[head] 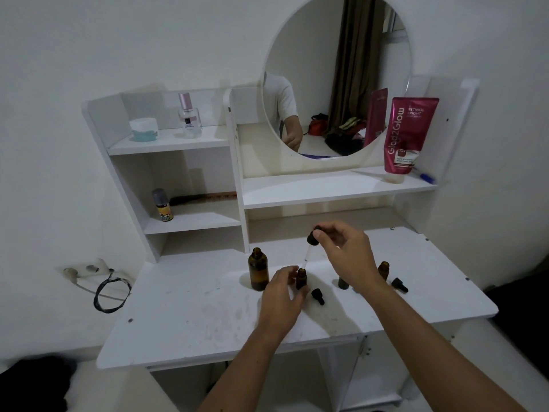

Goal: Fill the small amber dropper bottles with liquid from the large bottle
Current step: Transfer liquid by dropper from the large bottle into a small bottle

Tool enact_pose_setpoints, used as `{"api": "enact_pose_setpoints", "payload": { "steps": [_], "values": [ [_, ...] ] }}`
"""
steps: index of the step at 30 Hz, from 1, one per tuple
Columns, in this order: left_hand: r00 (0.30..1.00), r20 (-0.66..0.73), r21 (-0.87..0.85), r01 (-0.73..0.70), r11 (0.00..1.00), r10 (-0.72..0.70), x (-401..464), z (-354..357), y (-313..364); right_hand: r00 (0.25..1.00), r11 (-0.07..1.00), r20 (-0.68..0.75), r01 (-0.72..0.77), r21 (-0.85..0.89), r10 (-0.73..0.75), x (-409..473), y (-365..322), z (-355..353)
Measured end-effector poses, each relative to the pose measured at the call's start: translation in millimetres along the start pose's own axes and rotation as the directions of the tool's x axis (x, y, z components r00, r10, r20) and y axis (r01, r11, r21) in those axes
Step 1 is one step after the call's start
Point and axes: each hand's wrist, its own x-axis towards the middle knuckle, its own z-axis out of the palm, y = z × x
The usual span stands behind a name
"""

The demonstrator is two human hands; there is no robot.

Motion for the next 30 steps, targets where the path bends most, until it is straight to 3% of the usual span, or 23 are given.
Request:
{"api": "enact_pose_setpoints", "payload": {
  "steps": [13, 21, 30],
  "values": [
    [1.000, -0.002, 0.024, -0.028, 0.999, 0.028, 3, 2, -4, 0.999, 0.995, 0.046, 0.033, -0.094, -0.029, -4, 8, 13],
    [1.000, -0.003, 0.032, -0.020, 0.999, 0.020, 1, 1, -2, 0.987, 0.989, 0.161, 0.005, -0.151, 0.019, -8, 12, 17],
    [1.000, 0.001, 0.028, -0.001, 1.000, 0.001, 0, -2, 0, 0.995, 0.982, 0.103, 0.024, -0.188, -0.004, -9, 13, 24]
  ]
}}
